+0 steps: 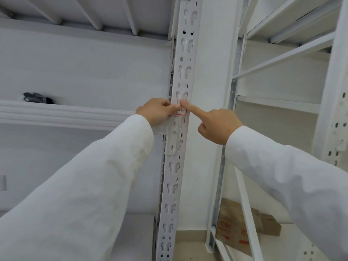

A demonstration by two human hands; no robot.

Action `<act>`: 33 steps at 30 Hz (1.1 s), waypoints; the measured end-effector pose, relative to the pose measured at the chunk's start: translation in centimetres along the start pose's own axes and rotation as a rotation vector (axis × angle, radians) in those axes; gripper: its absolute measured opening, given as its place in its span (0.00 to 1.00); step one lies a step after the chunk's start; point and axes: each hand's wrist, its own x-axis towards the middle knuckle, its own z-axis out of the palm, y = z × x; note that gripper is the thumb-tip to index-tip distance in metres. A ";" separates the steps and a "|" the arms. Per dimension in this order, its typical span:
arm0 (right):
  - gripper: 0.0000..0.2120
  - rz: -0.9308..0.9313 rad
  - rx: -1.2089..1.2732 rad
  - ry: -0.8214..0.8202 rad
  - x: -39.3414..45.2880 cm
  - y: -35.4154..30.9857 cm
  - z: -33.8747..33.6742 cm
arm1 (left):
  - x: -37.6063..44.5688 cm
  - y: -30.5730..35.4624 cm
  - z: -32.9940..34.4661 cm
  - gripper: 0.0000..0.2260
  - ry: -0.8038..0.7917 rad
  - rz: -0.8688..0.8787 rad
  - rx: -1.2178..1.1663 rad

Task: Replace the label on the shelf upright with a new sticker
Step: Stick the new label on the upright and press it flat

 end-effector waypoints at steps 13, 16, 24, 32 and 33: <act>0.34 0.553 0.820 -0.017 2.8 -3.9 0.3 | -0.1 0.1 -0.9 0.18 -0.092 0.023 -0.011; 0.29 0.552 0.900 -0.020 3.8 -4.0 0.6 | 0.2 -0.2 -0.8 0.18 -0.084 0.010 -0.026; 0.11 0.323 1.180 -0.083 3.0 -1.4 1.1 | 0.3 -0.5 -0.7 0.20 -0.090 0.009 0.025; 0.15 0.231 1.046 -0.135 2.7 -0.6 0.7 | 0.1 -0.6 -0.8 0.25 -0.075 0.020 0.073; 0.15 0.263 1.026 -0.116 2.9 -0.9 0.6 | 0.1 -0.6 -0.8 0.26 -0.072 0.021 0.072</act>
